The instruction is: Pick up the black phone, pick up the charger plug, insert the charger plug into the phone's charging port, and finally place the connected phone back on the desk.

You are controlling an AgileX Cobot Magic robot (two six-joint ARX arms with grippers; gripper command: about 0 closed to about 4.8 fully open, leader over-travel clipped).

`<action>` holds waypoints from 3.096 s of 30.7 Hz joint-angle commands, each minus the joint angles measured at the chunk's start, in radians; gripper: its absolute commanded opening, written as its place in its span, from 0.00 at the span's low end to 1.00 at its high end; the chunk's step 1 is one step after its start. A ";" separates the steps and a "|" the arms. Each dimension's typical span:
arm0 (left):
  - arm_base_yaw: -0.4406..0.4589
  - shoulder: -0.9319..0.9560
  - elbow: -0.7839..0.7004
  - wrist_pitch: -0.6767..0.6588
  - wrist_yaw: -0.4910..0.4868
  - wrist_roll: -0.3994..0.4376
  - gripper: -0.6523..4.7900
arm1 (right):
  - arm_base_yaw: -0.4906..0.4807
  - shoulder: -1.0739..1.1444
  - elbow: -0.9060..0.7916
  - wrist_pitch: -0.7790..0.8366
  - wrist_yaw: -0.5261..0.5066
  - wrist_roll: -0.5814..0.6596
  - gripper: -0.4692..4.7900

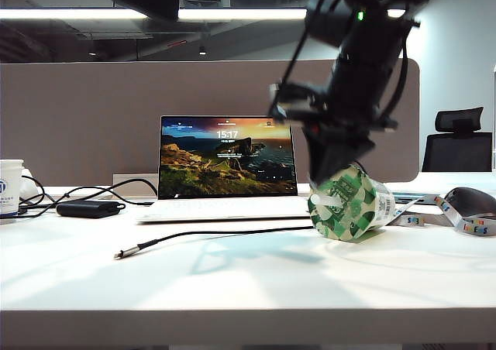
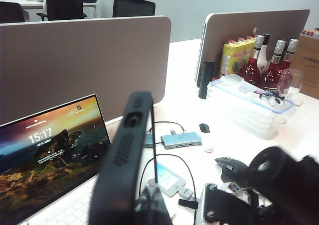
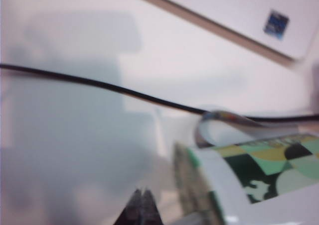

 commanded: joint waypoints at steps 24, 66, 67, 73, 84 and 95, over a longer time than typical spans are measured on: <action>0.001 -0.124 0.008 -0.058 -0.112 0.114 0.11 | 0.260 -0.014 0.142 0.055 -0.146 0.896 0.08; 0.001 -0.301 0.008 -0.172 -0.187 0.195 0.11 | 0.318 0.288 0.306 0.041 -0.157 1.199 0.54; 0.001 -0.301 0.008 -0.172 -0.187 0.195 0.11 | 0.319 0.294 0.306 0.039 -0.157 1.201 0.54; 0.001 -0.302 0.008 -0.182 -0.187 0.195 0.11 | 0.318 0.337 0.320 0.008 -0.157 1.226 0.54; 0.001 -0.302 0.008 -0.185 -0.187 0.195 0.11 | 0.317 0.381 0.384 -0.021 -0.150 1.234 0.52; 0.001 -0.302 0.008 -0.185 -0.187 0.195 0.11 | 0.312 0.422 0.449 -0.113 -0.156 1.238 0.48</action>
